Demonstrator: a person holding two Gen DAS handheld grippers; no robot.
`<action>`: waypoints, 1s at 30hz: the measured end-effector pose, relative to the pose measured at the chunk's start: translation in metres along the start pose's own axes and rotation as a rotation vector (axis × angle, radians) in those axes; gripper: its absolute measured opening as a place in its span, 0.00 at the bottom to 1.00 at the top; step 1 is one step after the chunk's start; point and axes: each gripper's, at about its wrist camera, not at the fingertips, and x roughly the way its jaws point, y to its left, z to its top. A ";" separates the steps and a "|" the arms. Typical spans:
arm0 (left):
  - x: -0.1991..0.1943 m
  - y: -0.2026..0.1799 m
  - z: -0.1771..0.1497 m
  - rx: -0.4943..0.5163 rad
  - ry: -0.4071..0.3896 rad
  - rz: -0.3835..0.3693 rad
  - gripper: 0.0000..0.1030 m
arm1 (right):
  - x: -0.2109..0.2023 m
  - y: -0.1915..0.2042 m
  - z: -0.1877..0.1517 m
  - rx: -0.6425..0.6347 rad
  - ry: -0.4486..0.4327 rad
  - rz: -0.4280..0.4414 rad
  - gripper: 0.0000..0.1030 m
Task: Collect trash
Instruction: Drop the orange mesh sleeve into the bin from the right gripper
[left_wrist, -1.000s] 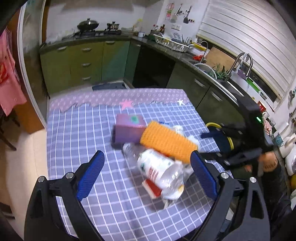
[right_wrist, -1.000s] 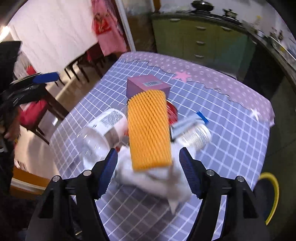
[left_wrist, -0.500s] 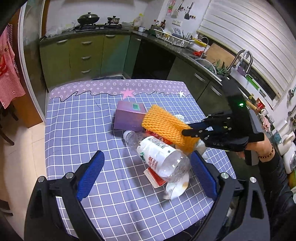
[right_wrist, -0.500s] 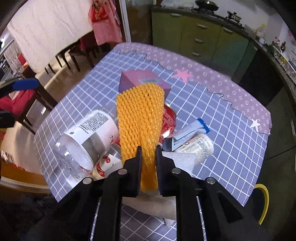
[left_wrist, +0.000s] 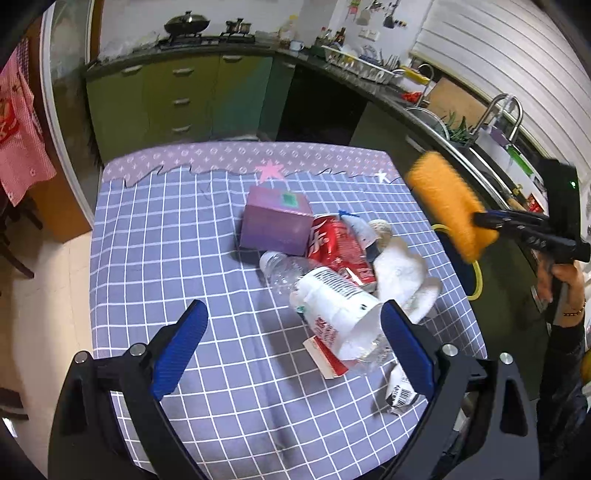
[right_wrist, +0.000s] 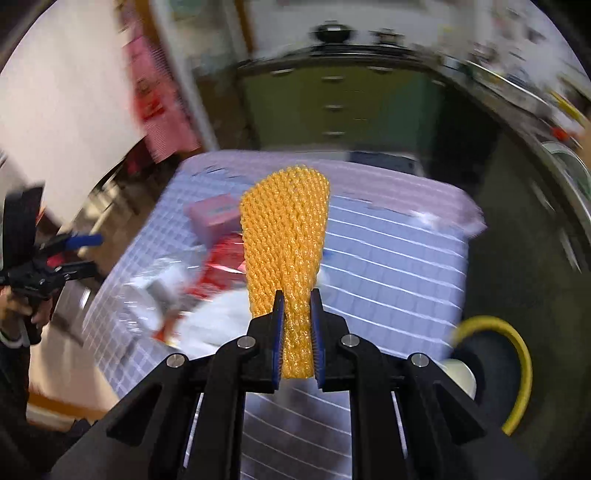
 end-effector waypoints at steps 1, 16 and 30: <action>0.001 0.001 0.000 -0.003 0.002 -0.002 0.87 | -0.007 -0.020 -0.006 0.041 -0.005 -0.041 0.13; 0.007 -0.019 0.007 0.045 0.025 0.012 0.87 | 0.060 -0.238 -0.107 0.421 0.228 -0.418 0.26; 0.037 -0.020 0.025 -0.118 0.240 0.049 0.93 | 0.044 -0.225 -0.111 0.419 0.187 -0.414 0.58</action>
